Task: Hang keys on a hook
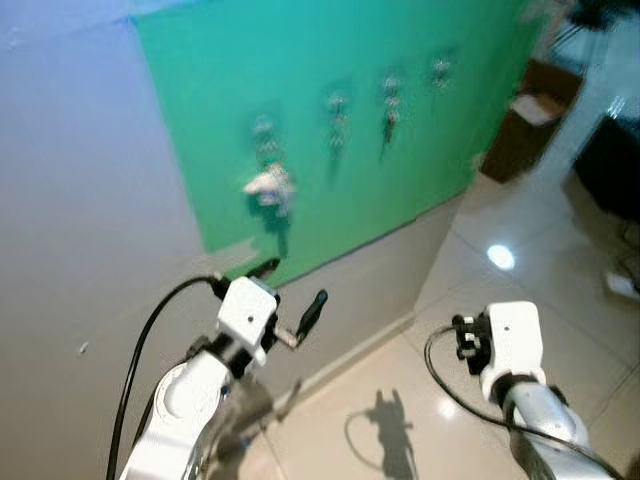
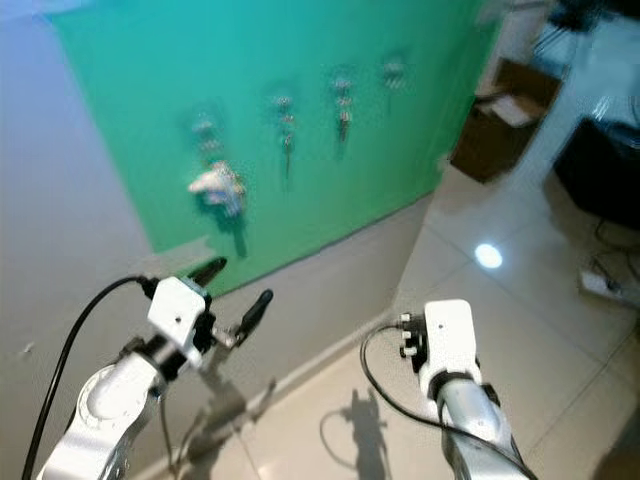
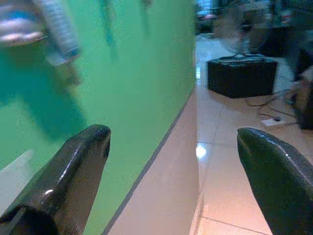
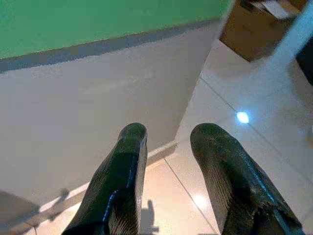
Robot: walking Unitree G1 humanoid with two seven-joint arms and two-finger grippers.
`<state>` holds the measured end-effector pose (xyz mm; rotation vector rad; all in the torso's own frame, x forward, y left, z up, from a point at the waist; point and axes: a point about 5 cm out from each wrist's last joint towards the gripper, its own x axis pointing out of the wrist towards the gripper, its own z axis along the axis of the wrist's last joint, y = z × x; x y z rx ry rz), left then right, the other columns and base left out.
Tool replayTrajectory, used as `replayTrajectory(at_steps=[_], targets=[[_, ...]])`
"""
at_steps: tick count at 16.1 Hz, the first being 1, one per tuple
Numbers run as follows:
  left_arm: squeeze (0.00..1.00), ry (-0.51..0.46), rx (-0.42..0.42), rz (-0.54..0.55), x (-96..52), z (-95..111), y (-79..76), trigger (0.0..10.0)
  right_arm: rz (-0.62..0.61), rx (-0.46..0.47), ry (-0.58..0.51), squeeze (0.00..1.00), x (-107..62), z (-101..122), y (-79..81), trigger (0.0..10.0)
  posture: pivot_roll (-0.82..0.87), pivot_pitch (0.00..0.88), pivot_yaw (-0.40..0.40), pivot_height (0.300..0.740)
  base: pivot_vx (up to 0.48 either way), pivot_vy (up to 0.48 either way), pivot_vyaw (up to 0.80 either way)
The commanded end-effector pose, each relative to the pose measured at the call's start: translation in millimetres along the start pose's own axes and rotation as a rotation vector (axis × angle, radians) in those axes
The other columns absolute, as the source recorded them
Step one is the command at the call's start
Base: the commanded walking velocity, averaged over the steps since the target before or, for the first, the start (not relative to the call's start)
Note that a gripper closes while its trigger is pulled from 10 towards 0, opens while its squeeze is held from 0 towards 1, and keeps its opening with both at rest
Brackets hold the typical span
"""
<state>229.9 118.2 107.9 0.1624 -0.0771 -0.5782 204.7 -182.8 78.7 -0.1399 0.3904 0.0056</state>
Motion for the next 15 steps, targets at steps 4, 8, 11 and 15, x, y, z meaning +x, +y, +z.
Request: replayTrajectory(at_steps=[4,8,11,15], targets=[[0.0,-0.003,0.008,-0.009,4.6,0.3,4.6,10.0,-0.03,0.009,0.007,0.0,-2.7,1.3,-2.2,10.0,-0.13,0.0,0.009,0.74,0.0,0.0,-0.8],[0.0,0.036,0.029,-0.065,6.9,-8.1,1.9,10.0,-0.052,0.008,0.014,0.0,-0.6,1.8,-6.5,10.0,-0.14,0.0,0.018,0.74,0.0,0.0,-0.8],[0.0,-0.003,0.025,-0.166,8.1,0.0,-4.9,10.0,-0.019,-0.013,0.055,0.0,1.9,-1.5,-7.0,10.0,-0.15,0.0,0.023,0.74,0.0,0.0,-0.8],[0.0,-0.029,0.037,-0.132,17.2,6.5,0.9,10.0,-0.044,0.008,0.024,0.0,2.1,5.6,-9.3,10.0,-0.15,0.0,0.045,0.74,0.0,0.0,-0.8]])
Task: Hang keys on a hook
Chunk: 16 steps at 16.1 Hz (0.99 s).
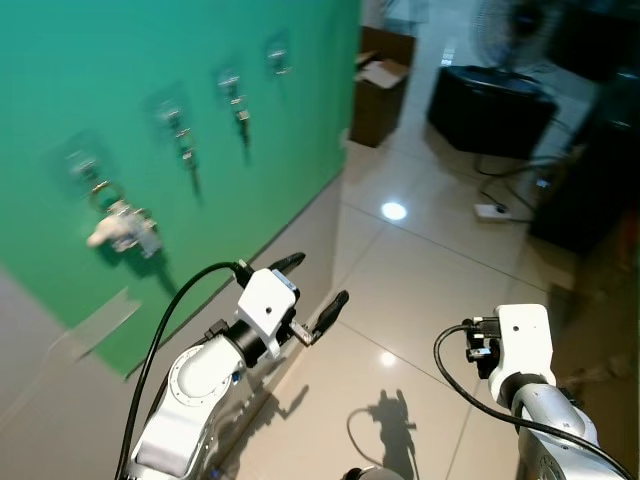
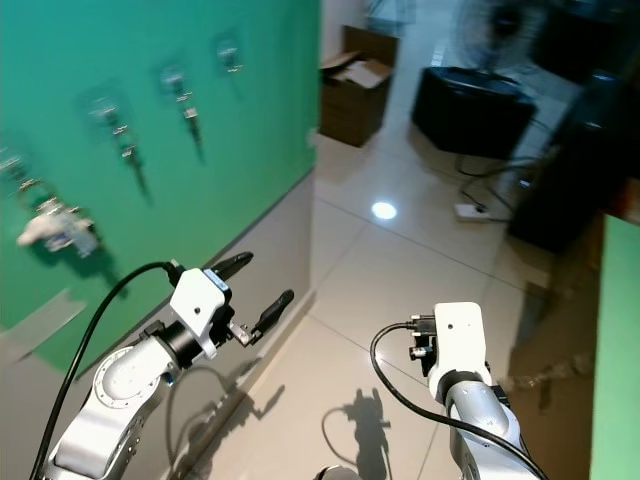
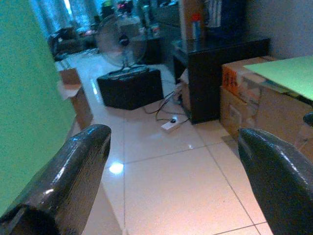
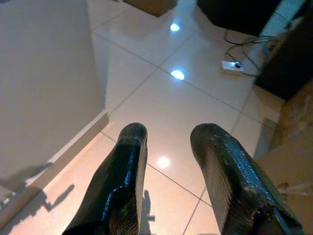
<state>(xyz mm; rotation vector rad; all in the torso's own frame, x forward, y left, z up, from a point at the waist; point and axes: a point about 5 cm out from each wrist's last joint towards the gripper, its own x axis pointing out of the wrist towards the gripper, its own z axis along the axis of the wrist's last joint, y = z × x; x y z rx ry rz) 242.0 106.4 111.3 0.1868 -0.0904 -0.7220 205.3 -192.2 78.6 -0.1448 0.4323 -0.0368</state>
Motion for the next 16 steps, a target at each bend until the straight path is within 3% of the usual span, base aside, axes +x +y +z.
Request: replayTrajectory(at_steps=[1,3,7,10,16], targets=[[0.0,-0.013,0.015,0.02,1.1,4.1,6.1,10.0,-0.006,0.009,-0.032,0.0,1.7,9.7,0.8,10.0,-0.15,0.0,0.043,0.74,0.0,0.0,-0.8],[0.0,-0.022,0.015,0.037,2.3,6.3,11.2,10.0,-0.008,0.018,-0.038,0.0,0.5,12.2,3.0,10.0,-0.14,0.0,0.046,0.74,0.0,0.0,-0.8],[0.0,0.017,-0.007,0.015,-7.6,-6.9,-2.6,10.0,-0.054,-0.011,0.055,0.0,-1.3,-14.1,4.8,10.0,-0.14,0.0,0.068,0.74,0.0,-0.27,-0.38],[0.0,0.015,-0.009,0.011,-2.0,-8.3,-1.0,10.0,-0.028,0.024,-0.031,0.0,4.7,5.6,11.2,10.0,-0.15,0.0,0.071,0.74,0.0,-0.289,0.0],[0.0,-0.006,-0.01,0.029,1.8,-10.1,-4.5,10.0,-0.042,0.041,-0.015,0.0,-5.1,0.2,5.0,10.0,-0.19,0.0,0.056,0.74,0.0,-0.286,-0.79]])
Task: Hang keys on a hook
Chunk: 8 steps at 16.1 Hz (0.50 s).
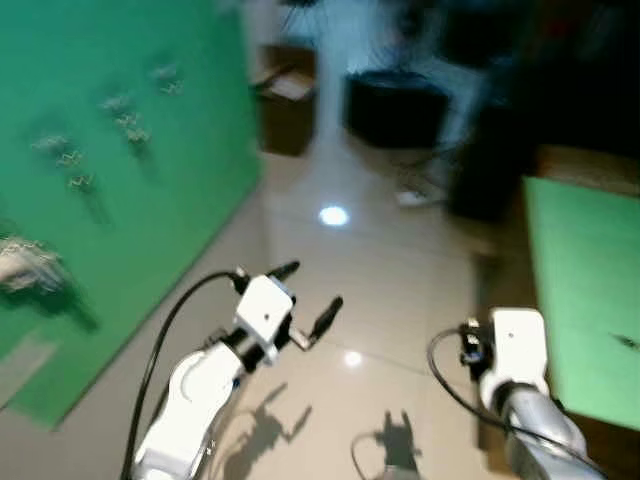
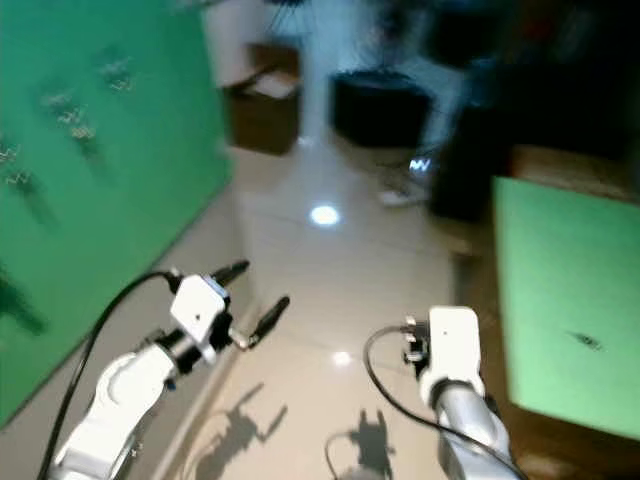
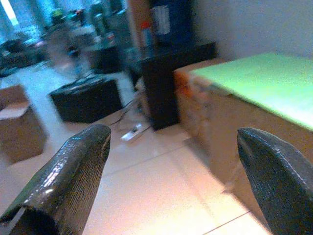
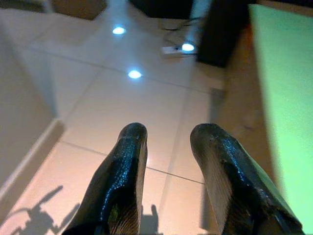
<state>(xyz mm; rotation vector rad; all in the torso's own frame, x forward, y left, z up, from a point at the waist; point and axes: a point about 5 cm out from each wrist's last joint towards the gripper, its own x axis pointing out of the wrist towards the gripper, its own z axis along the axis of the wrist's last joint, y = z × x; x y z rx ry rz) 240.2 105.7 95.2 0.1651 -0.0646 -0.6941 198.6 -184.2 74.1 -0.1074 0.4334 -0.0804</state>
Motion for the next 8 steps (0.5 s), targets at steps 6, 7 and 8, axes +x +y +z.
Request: replayTrajectory(at_steps=[6,7,8], targets=[[0.0,-0.07,0.006,0.093,18.2,13.1,18.3,10.0,-0.024,0.006,-0.065,0.0,1.8,21.5,-11.7,10.0,-0.2,0.0,0.058,0.74,0.0,-0.282,-0.8],[0.0,-0.074,0.012,0.089,20.5,14.7,19.8,10.0,-0.023,-0.005,-0.074,0.0,3.8,23.5,-13.9,10.0,-0.21,0.0,0.07,0.74,0.0,-0.285,-0.8],[0.0,-0.085,0.022,0.091,23.1,18.1,21.9,10.0,-0.023,-0.019,-0.092,0.0,5.1,28.1,-14.8,10.0,-0.21,0.0,0.073,0.74,0.0,-0.27,-0.8]])
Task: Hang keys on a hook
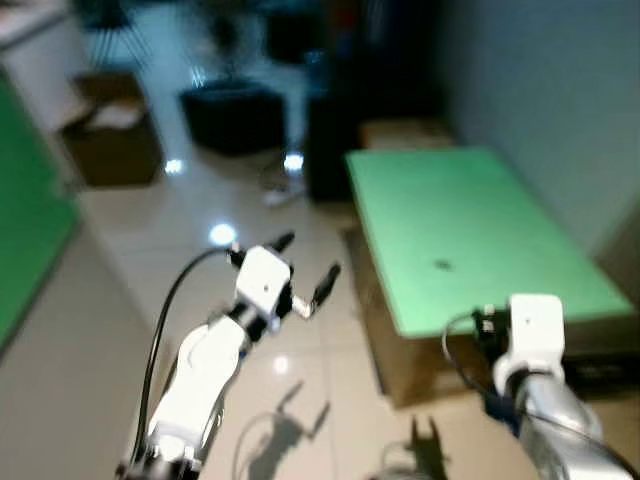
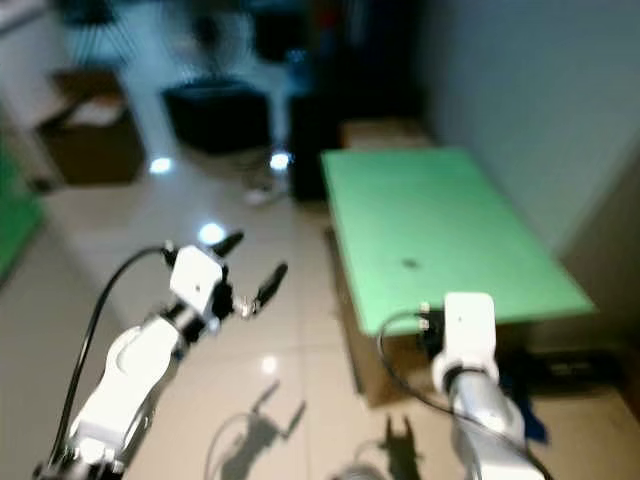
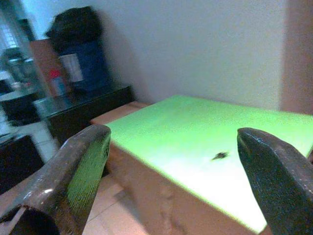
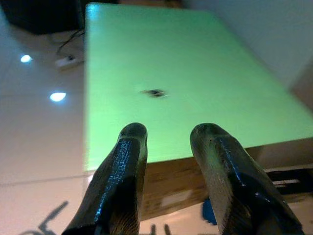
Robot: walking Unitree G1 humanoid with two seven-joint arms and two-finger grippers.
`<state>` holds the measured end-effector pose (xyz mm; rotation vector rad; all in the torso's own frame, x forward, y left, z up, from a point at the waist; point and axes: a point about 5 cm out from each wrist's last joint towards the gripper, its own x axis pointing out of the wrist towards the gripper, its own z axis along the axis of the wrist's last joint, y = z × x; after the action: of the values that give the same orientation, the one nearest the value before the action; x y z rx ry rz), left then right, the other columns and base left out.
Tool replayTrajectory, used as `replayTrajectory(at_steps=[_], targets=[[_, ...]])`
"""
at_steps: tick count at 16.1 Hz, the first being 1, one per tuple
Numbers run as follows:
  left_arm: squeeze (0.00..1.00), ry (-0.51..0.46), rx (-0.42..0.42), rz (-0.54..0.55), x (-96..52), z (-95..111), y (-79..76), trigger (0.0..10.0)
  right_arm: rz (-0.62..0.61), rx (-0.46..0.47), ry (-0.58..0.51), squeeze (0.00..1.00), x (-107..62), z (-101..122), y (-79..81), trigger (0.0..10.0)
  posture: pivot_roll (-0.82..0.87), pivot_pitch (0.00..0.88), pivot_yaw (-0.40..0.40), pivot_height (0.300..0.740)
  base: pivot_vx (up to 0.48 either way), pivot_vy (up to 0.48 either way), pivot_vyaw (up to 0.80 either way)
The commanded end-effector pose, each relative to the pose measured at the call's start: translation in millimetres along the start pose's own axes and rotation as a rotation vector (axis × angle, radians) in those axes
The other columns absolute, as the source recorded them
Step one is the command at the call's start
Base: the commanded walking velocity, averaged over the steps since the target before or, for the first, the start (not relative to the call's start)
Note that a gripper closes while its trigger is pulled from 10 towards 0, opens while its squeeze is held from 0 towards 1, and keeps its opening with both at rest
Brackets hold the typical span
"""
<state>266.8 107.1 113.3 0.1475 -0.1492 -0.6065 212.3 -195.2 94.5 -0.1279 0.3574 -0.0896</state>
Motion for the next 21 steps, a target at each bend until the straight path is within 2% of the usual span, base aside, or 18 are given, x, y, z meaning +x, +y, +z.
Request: replayTrajectory(at_steps=[1,2,4,5,8,10,13,15,18,21], targets=[[0.0,-0.02,0.014,0.027,4.5,5.2,4.1,10.0,0.01,-0.012,-0.043,0.0,1.2,7.9,-1.1,10.0,-0.21,0.0,0.081,0.74,0.0,0.0,-0.68],[0.0,-0.024,0.015,0.041,4.0,5.5,5.2,10.0,0.017,-0.012,-0.051,0.0,1.0,8.1,-0.3,10.0,-0.21,0.0,0.081,0.74,0.0,0.0,-0.68],[0.0,0.005,-0.053,0.097,0.2,1.2,9.0,10.0,-0.015,0.031,-0.088,0.0,-1.6,5.3,0.5,10.0,-0.2,0.0,0.099,0.74,0.0,0.0,0.0],[0.0,-0.004,-0.038,0.084,1.6,3.1,7.7,10.0,-0.025,0.023,-0.096,0.0,-0.9,5.7,2.0,10.0,-0.2,0.0,0.104,0.74,0.0,0.0,0.0],[0.0,-0.037,-0.015,0.073,7.9,7.6,6.8,10.0,-0.008,-0.074,-0.118,0.0,2.2,8.8,8.9,10.0,-0.21,0.0,0.098,0.74,0.0,0.0,0.0],[0.0,-0.082,-0.01,0.116,12.2,16.7,12.0,10.0,-0.029,0.008,-0.119,0.0,0.5,9.8,5.2,10.0,-0.2,0.0,0.087,0.74,0.0,0.0,-0.32],[0.0,-0.072,-0.02,0.079,8.8,15.1,8.7,10.0,-0.012,-0.007,-0.114,0.0,-2.9,6.4,5.9,10.0,-0.2,0.012,0.094,0.74,0.267,0.0,-0.8],[0.0,-0.063,-0.033,0.068,7.8,12.8,8.2,10.0,-0.009,-0.02,-0.146,0.0,-1.7,14.7,5.1,10.0,-0.2,0.021,0.092,0.74,0.291,0.0,0.0],[0.0,-0.056,-0.039,0.057,4.8,11.1,6.5,10.0,-0.018,-0.002,-0.149,0.0,-3.7,15.3,3.8,10.0,-0.21,0.037,0.096,0.74,0.306,0.0,-0.15],[0.0,-0.042,-0.042,0.026,0.5,8.8,2.7,10.0,-0.034,0.017,-0.116,0.0,-9.9,3.6,4.2,10.0,-0.22,0.015,0.112,0.74,0.311,0.0,-0.8]])
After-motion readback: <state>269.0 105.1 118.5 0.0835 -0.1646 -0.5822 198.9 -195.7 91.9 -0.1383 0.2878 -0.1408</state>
